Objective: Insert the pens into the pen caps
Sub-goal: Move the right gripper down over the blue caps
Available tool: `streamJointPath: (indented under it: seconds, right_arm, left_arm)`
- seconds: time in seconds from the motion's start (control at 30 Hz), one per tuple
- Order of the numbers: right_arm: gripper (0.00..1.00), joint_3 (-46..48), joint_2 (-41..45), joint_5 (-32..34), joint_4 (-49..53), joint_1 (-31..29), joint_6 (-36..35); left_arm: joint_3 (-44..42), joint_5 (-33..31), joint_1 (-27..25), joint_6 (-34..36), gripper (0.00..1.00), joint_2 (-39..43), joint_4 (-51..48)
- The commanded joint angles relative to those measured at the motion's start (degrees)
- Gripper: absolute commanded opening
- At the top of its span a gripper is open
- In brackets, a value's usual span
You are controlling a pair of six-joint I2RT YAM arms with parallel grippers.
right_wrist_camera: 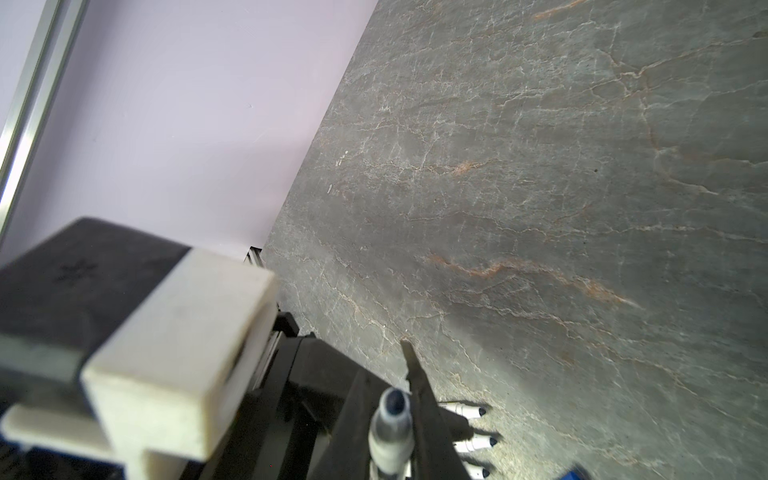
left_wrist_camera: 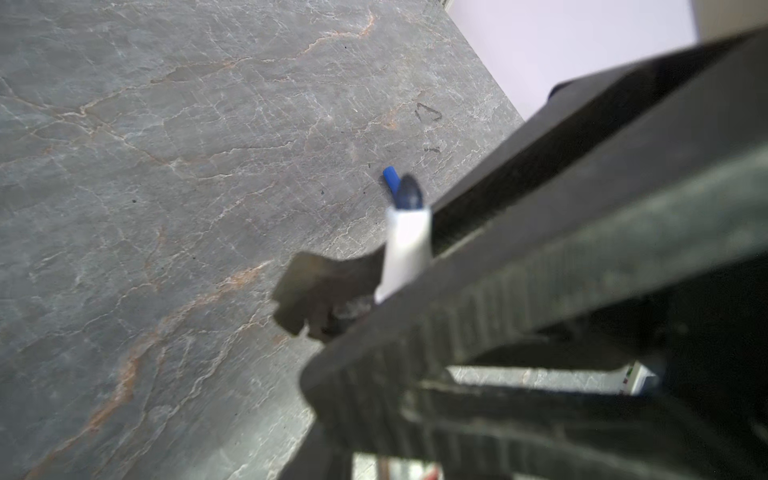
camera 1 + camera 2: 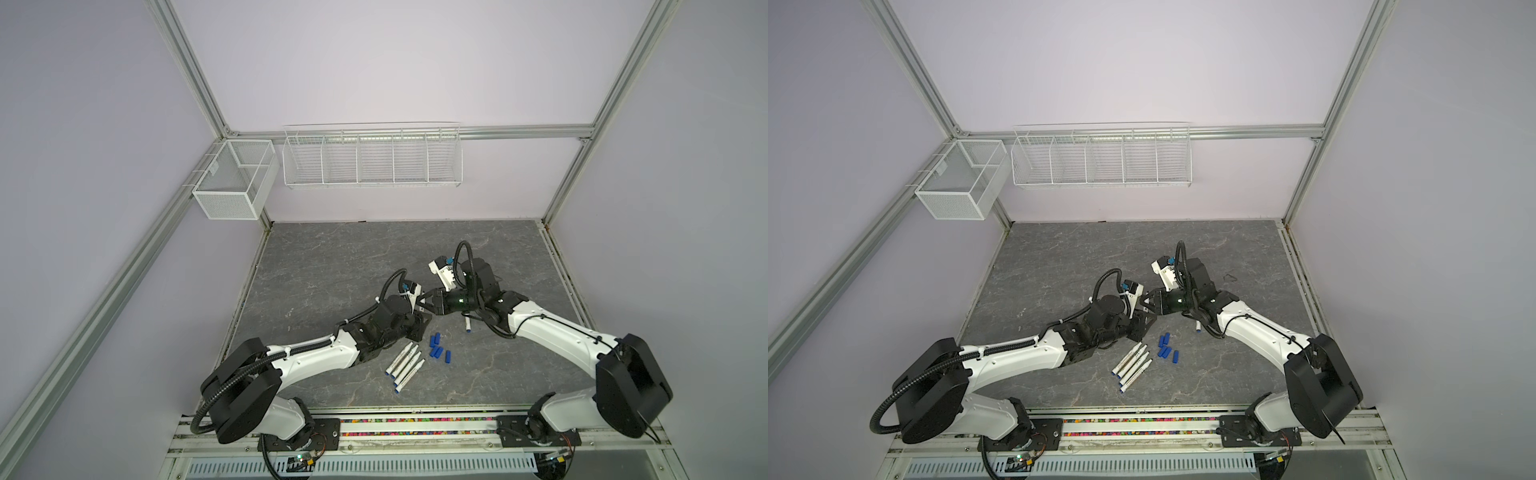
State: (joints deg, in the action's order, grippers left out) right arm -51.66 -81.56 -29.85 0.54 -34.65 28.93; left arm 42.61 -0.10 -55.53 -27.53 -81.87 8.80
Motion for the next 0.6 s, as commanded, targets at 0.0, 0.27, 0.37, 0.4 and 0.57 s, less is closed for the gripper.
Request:
streamJointPath:
  seconds: [0.0,0.27,0.37,0.4,0.57]
  right_arm:
    - [0.08,0.41,1.13,-0.01,0.33,-0.05,-0.50]
    - [0.31,-0.02,2.46,3.54,5.76,0.74,-2.89]
    - [0.49,0.50,4.72,8.12,12.02,0.33,-5.74]
    - [0.50,0.72,5.38,10.45,14.39,0.04,-6.80]
    - [0.51,4.44,7.84,20.92,25.76,-2.60,-9.89]
  left_arm:
    - [0.99,0.10,-0.20,0.55,0.17,0.07,0.03]
    - [-0.95,-2.40,-0.20,-0.24,0.00,2.56,-0.08]
    - [-0.86,-6.72,-0.20,-1.66,0.00,2.76,-2.72]
    - [-0.86,-8.56,-0.20,-2.64,0.00,2.59,-3.47]
    - [-1.04,-17.01,0.07,-5.80,0.00,2.69,-6.05]
